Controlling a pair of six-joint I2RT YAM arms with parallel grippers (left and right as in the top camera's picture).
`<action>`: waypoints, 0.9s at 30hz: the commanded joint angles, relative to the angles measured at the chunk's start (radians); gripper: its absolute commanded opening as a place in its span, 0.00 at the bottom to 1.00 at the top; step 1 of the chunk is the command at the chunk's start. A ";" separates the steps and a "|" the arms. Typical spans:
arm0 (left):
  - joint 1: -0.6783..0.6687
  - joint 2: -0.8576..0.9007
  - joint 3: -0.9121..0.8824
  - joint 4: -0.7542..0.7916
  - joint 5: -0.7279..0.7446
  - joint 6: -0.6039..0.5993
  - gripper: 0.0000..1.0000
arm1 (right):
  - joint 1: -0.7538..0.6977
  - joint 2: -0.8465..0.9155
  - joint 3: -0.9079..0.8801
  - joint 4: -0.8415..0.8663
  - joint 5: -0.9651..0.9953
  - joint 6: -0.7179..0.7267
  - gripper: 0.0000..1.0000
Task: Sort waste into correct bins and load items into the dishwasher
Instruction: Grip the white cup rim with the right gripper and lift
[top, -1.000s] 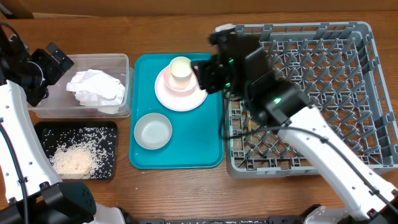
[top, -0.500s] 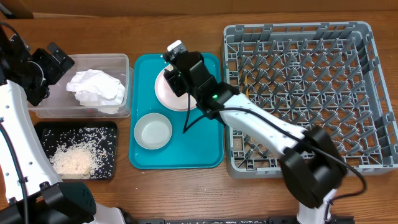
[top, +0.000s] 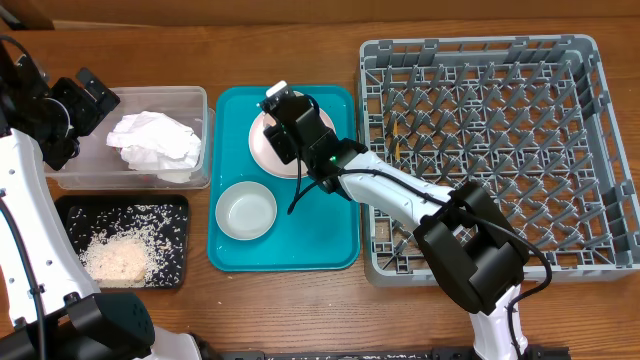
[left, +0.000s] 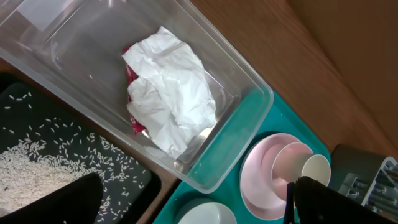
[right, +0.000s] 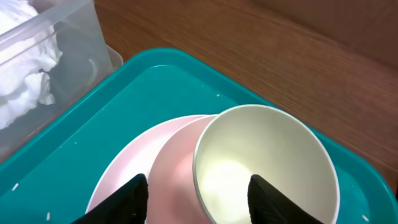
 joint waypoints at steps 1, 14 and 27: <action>0.003 -0.005 0.024 0.001 0.009 -0.011 1.00 | -0.002 -0.001 0.010 -0.008 0.007 -0.004 0.51; 0.003 -0.005 0.023 0.001 0.008 -0.011 1.00 | -0.003 -0.001 0.010 -0.082 0.007 -0.003 0.48; 0.003 -0.005 0.023 0.001 0.009 -0.011 1.00 | -0.003 -0.002 0.010 -0.103 0.007 -0.003 0.33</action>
